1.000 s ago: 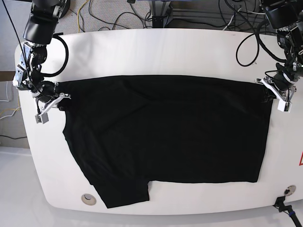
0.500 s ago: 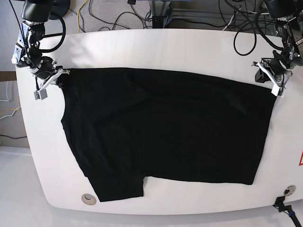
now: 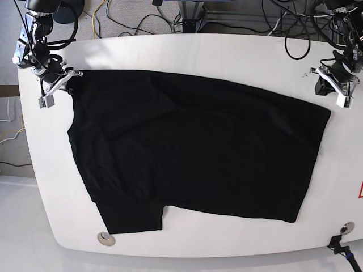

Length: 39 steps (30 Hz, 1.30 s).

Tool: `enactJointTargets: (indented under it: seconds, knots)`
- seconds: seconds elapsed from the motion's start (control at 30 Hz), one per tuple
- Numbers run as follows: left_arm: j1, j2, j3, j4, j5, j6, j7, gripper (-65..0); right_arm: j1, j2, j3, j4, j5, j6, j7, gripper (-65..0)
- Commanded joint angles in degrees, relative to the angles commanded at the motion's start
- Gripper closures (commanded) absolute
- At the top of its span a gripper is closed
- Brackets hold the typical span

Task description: Fold the T-shirt properly

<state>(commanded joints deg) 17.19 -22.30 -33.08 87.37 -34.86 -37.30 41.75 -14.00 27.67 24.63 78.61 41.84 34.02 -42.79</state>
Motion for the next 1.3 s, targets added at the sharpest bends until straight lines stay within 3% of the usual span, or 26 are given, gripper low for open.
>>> enactJointTargets:
  seconds: [0.07, 0.1, 0.5, 0.73, 0.9, 1.1, 1.3]
  knots:
    - [-0.48, 0.20, 0.41, 0.00, -1.30, 0.29, -1.16, -21.9, 0.06, -0.05, 0.10, 0.15, -0.05, 0.15, 0.10, 0.0]
    - [-0.79, 0.27, -0.63, -0.55, 1.76, -0.11, 1.19, -15.0, 0.24, -1.69, -0.67, 0.65, -0.13, -0.04, 0.81, -0.1]
    - [-1.58, -0.43, -2.21, 0.94, 1.85, -0.11, 1.54, -15.4, 0.24, -1.69, -0.67, 0.74, -0.13, -0.04, 0.81, -0.1]
    - [-6.42, -1.75, -1.95, -0.29, 1.93, -0.11, 1.54, -32.8, 0.24, -1.78, -0.67, 0.74, -0.13, -0.04, 0.81, -0.1]
    - [-10.55, -3.07, -1.24, -4.07, 1.93, -0.20, 1.54, -33.3, 0.51, -1.78, -0.76, 0.74, -0.13, -0.04, 0.81, -0.1]
    - [-17.32, -7.46, 4.21, -16.82, 1.93, -0.20, 1.10, -33.3, 0.86, -1.78, -0.76, 0.74, -0.13, -0.04, 0.73, -0.1]
    - [-20.75, -7.02, 4.21, -22.35, 10.90, -0.20, -1.36, -33.3, 0.95, -1.78, -0.76, 0.74, -0.13, -0.04, 0.73, -0.1]
